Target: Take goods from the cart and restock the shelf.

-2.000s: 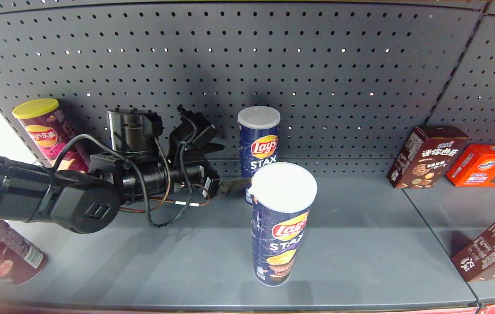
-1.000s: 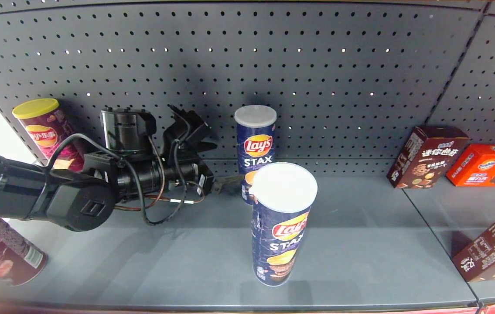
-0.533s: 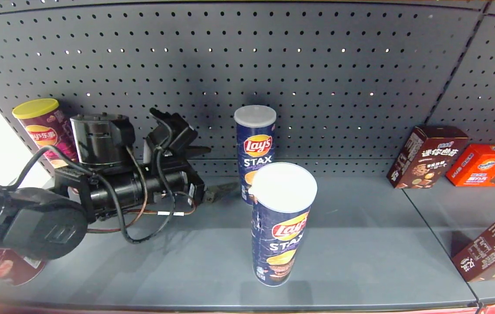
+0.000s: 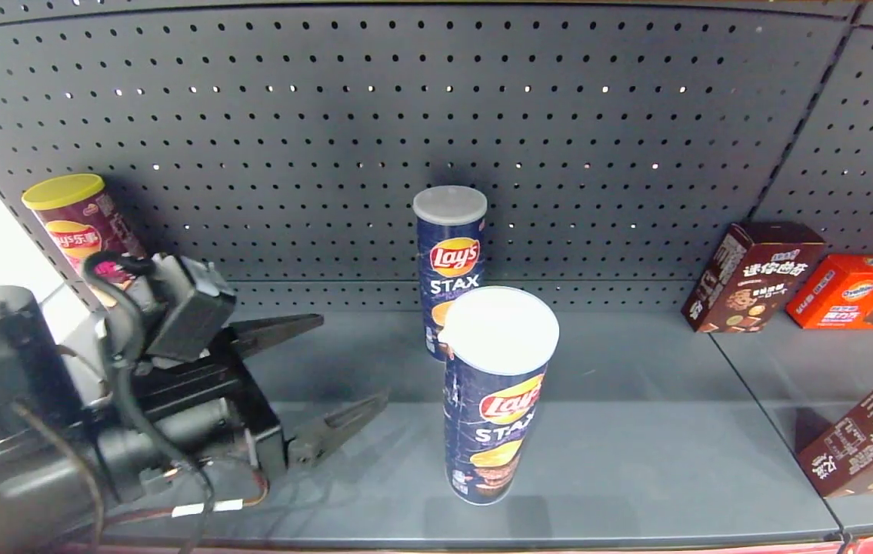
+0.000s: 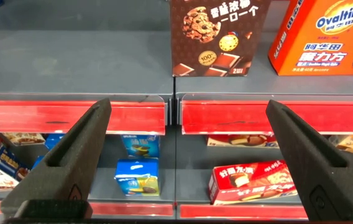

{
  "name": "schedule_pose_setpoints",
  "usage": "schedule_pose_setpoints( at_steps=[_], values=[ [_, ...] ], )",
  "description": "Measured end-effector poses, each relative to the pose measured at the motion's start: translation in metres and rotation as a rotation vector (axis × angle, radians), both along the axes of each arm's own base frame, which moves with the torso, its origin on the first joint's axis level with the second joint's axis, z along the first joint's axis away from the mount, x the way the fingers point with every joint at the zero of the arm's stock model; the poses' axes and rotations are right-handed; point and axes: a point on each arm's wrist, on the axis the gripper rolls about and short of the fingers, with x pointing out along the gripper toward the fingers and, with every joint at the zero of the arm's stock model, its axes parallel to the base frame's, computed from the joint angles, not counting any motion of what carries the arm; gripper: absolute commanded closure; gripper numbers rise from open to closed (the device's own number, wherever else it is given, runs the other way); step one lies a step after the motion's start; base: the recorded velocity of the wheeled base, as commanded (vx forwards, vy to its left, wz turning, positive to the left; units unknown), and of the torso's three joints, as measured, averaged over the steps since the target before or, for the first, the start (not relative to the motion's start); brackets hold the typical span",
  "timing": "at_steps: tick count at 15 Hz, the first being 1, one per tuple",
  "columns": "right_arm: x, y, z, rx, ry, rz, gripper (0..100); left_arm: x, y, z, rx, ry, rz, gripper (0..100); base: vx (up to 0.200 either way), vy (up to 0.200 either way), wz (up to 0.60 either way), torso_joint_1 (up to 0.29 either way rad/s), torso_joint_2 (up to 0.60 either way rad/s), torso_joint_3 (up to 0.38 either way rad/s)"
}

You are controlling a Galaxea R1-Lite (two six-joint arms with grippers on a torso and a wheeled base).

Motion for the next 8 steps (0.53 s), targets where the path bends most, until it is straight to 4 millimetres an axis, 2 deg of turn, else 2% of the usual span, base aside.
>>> schedule_pose_setpoints(
  at_steps=[3,8],
  values=[
    [0.000,0.000,0.000,0.000,0.000,0.000,0,-0.047,0.017,-0.003,-0.041,-0.019,-0.024,0,0.000,0.000,0.00,0.000,0.00,0.000],
    [0.000,0.000,0.000,0.000,0.000,0.000,0,-0.114,0.056,-0.028,-0.027,0.015,-0.013,0,0.000,0.000,0.00,0.000,0.00,0.000]
  ],
)
